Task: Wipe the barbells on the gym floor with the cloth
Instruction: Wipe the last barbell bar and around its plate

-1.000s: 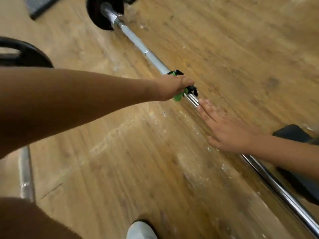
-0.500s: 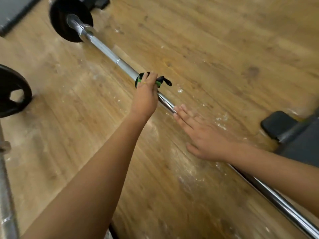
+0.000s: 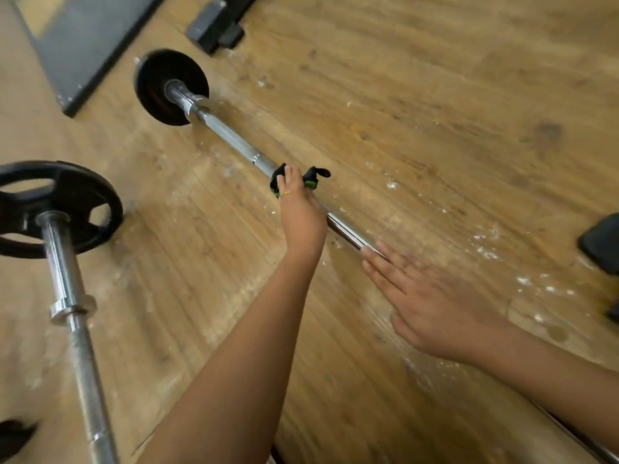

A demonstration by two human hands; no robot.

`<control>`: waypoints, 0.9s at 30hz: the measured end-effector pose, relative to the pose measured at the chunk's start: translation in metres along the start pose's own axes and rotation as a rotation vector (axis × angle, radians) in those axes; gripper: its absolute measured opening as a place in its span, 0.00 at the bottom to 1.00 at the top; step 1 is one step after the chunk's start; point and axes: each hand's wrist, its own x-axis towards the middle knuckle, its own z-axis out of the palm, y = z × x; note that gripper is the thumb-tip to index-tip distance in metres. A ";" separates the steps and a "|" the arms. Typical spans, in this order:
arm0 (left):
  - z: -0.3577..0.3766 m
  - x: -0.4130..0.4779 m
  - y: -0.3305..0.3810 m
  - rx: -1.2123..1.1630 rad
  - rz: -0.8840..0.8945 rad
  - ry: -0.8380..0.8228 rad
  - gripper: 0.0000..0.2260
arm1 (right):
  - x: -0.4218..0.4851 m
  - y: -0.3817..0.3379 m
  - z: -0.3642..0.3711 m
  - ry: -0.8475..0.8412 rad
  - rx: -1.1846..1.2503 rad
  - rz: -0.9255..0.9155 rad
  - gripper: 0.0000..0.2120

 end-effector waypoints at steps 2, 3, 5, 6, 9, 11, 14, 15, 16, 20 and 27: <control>-0.001 -0.004 -0.002 -0.002 -0.028 0.028 0.22 | 0.001 -0.005 0.001 -0.003 -0.005 0.002 0.36; -0.002 -0.009 -0.004 0.001 -0.026 0.037 0.22 | 0.001 -0.007 0.001 -0.004 -0.011 0.002 0.35; -0.004 -0.015 -0.010 -0.002 -0.006 0.043 0.23 | 0.000 -0.012 0.002 -0.004 -0.029 -0.004 0.34; -0.005 -0.013 -0.013 -0.012 -0.004 0.043 0.23 | 0.000 -0.014 0.001 -0.008 -0.040 -0.007 0.33; -0.004 -0.009 -0.016 -0.056 -0.032 0.052 0.24 | -0.002 -0.013 -0.005 -0.066 -0.081 -0.048 0.35; -0.003 -0.011 -0.015 -0.101 -0.039 0.060 0.24 | 0.000 -0.006 -0.016 -0.122 -0.109 -0.078 0.36; 0.000 -0.011 -0.015 -0.173 -0.048 0.081 0.24 | 0.017 0.007 -0.045 -0.216 -0.133 -0.155 0.36; 0.002 -0.010 -0.014 -0.195 -0.049 0.092 0.24 | 0.026 0.012 -0.057 -0.240 -0.141 -0.174 0.36; 0.005 -0.009 -0.014 -0.212 -0.052 0.107 0.24 | 0.036 0.017 -0.067 -0.252 -0.154 -0.176 0.35; 0.004 0.000 -0.010 -0.236 -0.095 0.141 0.25 | 0.079 0.016 -0.098 -0.327 -0.286 -0.174 0.33; -0.007 0.020 -0.020 -0.216 0.002 0.046 0.23 | 0.167 -0.033 -0.061 -0.384 0.300 0.694 0.29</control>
